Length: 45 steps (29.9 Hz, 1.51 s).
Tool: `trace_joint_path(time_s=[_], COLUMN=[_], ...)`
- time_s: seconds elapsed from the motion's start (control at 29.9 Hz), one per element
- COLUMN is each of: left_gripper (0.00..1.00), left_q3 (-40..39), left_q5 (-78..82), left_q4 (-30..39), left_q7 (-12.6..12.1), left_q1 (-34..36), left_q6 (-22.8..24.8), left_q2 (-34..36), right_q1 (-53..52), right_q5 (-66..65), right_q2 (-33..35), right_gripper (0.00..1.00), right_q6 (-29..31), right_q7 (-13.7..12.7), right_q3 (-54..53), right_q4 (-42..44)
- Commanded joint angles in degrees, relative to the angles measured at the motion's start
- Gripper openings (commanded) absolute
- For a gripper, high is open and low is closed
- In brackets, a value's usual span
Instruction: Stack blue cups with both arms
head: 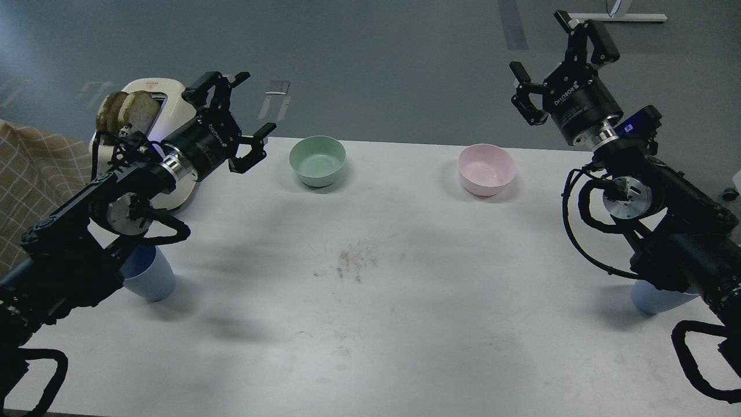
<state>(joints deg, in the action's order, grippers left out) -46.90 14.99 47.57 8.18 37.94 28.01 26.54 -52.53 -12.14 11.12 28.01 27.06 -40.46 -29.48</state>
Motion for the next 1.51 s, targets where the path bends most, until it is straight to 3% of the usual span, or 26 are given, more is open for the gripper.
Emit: trace_joint_path(time_s=[0.0,0.3,0.5,0.67,0.84,1.47], left_gripper=[0.98,0.98,0.98,0.98,0.98,0.98], left_q3=[-0.47,0.14,-6.52,-7.42,-7.33,-8.30], left_q5=[-0.14,0.12,-0.05,0.04,0.04,0.92], left_q4=[-0.28,-0.99,-2.48,-3.45,-3.36,1.82], left_q7=[0.53,-0.09,0.35,0.61,4.39,4.48], left_q1=[0.20,1.08,0.65,0.55,0.99,0.03], left_q6=[-0.01,-0.01,-0.01,-0.01,-0.01,-0.01], left_q2=[0.18,0.18,0.45,-0.17,-0.17,-0.70], right_q1=[0.32,0.15,-0.29,-0.38,-1.35,-2.05], right_q5=[2.03,1.85,1.68,1.59,1.41,1.06], right_q2=[-0.13,2.32,3.47,3.12,3.38,3.56], right_gripper=[1.00,1.00,1.00,1.00,1.00,1.00], right_q6=[-0.01,-0.01,-0.01,-0.01,-0.01,-0.01], right_q7=[0.01,-0.08,-0.08,0.10,-0.08,0.10], right_q3=[0.03,1.78,3.10,3.02,3.19,3.81], right_q4=[2.40,2.67,2.59,2.50,2.50,3.90])
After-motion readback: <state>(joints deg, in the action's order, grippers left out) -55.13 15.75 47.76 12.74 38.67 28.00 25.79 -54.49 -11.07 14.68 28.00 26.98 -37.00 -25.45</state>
